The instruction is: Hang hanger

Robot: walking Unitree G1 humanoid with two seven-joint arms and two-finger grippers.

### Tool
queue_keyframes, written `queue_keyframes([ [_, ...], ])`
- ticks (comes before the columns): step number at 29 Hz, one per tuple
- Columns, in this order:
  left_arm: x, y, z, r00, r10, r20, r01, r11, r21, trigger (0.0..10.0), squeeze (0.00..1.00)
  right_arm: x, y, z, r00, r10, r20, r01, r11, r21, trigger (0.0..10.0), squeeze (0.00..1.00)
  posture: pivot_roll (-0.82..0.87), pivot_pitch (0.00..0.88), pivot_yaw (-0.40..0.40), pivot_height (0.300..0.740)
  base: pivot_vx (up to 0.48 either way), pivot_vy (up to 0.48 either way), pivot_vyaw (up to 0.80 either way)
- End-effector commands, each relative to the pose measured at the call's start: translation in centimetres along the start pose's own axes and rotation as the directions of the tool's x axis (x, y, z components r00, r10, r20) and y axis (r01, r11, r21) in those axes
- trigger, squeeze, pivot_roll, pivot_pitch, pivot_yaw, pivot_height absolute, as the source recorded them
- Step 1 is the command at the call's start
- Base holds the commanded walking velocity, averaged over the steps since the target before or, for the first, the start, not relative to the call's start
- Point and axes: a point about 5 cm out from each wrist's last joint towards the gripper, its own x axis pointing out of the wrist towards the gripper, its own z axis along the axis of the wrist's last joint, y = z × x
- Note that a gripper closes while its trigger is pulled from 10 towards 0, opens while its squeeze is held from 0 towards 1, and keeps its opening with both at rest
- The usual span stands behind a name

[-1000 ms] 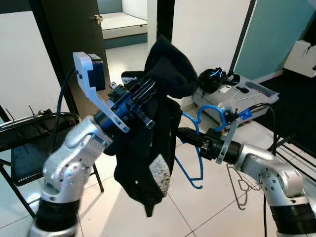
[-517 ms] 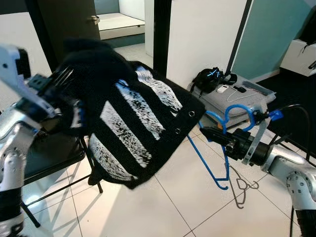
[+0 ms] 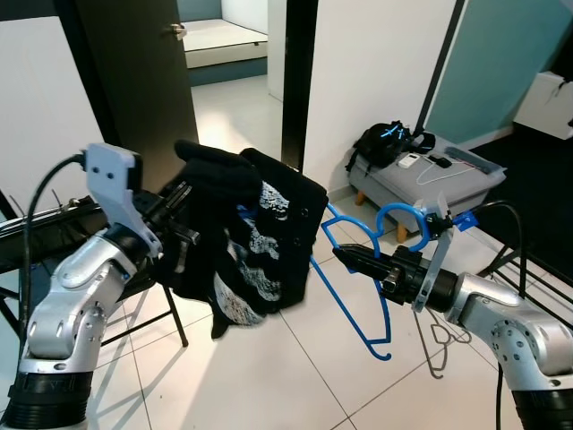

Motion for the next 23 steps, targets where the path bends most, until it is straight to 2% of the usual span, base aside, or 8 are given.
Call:
queue_keyframes([
  [1, -0.4, 0.1, -0.6, 0.999, 0.003, -0.033, -0.001, 0.999, 0.047, 5.0, 0.00, 0.0, -0.2, 1.3, 0.997, -0.013, 0.073, 0.014, 1.000, -0.013, 10.0, 0.00, 0.00, 0.000, 0.010, 0.740, 0.000, 0.000, 0.00],
  [6, -0.7, 0.2, -1.1, 0.998, 0.000, -0.070, 0.005, 0.997, 0.076, 5.0, 0.00, -0.1, -0.4, 1.7, 0.995, -0.023, 0.102, 0.024, 1.000, -0.010, 10.0, 0.00, 0.00, 0.000, 0.010, 0.740, 0.000, 0.000, 0.00],
  [7, -0.9, 0.0, -1.4, 0.996, -0.011, -0.094, 0.018, 0.997, 0.075, 10.0, 0.03, 0.0, -0.5, 2.3, 0.989, -0.034, 0.141, 0.036, 0.999, -0.011, 10.0, 0.00, 0.00, 0.000, 0.009, 0.740, 0.000, 0.000, 0.00],
  [8, -0.9, 0.0, -1.4, 0.996, -0.011, -0.094, 0.018, 0.997, 0.075, 10.0, 0.03, 0.0, -0.5, 2.3, 0.989, -0.034, 0.141, 0.036, 0.999, -0.011, 10.0, 0.00, 0.00, 0.000, 0.009, 0.740, 0.000, 0.000, 0.00],
  [9, -1.1, -0.3, -1.6, 0.994, -0.025, -0.111, 0.031, 0.998, 0.057, 10.0, 1.00, 0.1, -0.6, 2.8, 0.983, -0.039, 0.181, 0.041, 0.999, -0.009, 10.0, 0.00, 0.01, 0.000, 0.007, 0.740, 0.000, 0.000, 0.00],
  [16, -1.6, -0.8, -2.2, 0.981, -0.064, -0.181, 0.079, 0.994, 0.075, 10.0, 1.00, 0.3, -0.5, 3.7, 0.968, -0.034, 0.250, 0.036, 0.999, -0.006, 10.0, 0.00, 0.00, 0.000, 0.007, 0.740, 0.000, 0.000, 0.00],
  [20, -4.0, 1.1, -5.4, 0.848, -0.012, -0.530, 0.226, 0.912, 0.342, 10.0, 1.00, 0.3, -0.5, 4.6, 0.956, -0.018, 0.293, 0.022, 1.000, -0.011, 10.0, 0.00, 0.00, 0.000, 0.007, 0.740, 0.000, 0.000, 0.00],
  [23, -5.0, 2.5, -6.0, 0.794, 0.062, -0.605, 0.255, 0.869, 0.423, 10.0, 1.00, 0.3, -0.4, 4.7, 0.955, -0.012, 0.296, 0.017, 1.000, -0.014, 10.0, 0.00, 0.00, 0.000, 0.007, 0.740, 0.000, 0.000, 0.00],
])
